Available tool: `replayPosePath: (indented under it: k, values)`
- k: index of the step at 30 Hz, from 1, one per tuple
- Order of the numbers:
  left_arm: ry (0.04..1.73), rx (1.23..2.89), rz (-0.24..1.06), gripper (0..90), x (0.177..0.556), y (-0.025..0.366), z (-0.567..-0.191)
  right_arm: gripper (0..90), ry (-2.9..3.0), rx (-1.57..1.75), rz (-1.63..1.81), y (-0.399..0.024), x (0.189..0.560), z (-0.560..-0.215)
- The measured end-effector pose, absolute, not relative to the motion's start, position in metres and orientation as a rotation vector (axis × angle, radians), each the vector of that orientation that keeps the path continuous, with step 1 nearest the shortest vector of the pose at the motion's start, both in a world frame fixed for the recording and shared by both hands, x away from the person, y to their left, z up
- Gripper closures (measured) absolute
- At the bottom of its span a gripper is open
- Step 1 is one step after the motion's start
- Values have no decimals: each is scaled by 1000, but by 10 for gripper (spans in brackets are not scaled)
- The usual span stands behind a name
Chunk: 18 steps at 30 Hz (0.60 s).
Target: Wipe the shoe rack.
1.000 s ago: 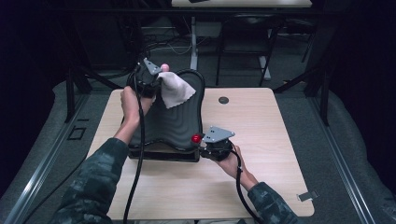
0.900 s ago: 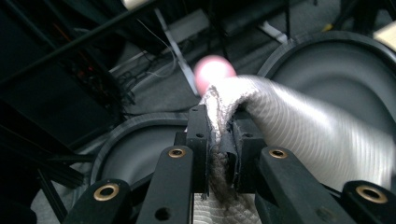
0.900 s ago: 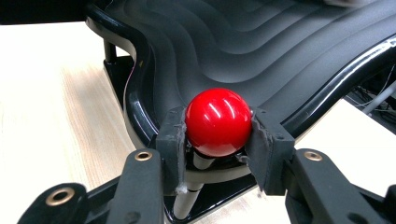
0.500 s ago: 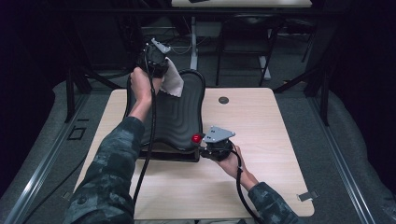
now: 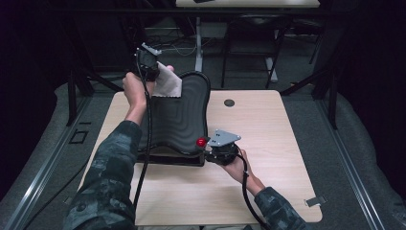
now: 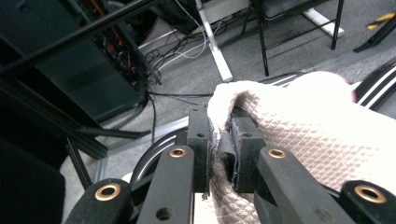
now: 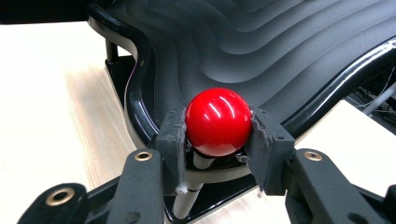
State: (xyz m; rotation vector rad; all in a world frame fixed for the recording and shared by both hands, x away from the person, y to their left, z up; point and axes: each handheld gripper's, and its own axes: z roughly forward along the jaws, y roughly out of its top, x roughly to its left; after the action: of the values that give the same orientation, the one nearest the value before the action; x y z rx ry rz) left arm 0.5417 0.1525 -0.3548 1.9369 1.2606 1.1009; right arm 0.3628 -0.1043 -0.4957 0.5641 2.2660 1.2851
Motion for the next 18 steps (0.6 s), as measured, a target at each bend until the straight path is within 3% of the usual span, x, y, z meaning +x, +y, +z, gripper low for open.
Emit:
replayPosePath:
  k: [11, 18]
  values:
    - [1206, 1887, 1126, 809, 527, 159, -340, 601, 2292, 561, 1275, -108, 365, -494]
    - [1121, 1980, 1102, 802, 535, 141, -347, 601, 2276, 566, 1293, -108, 365, -495]
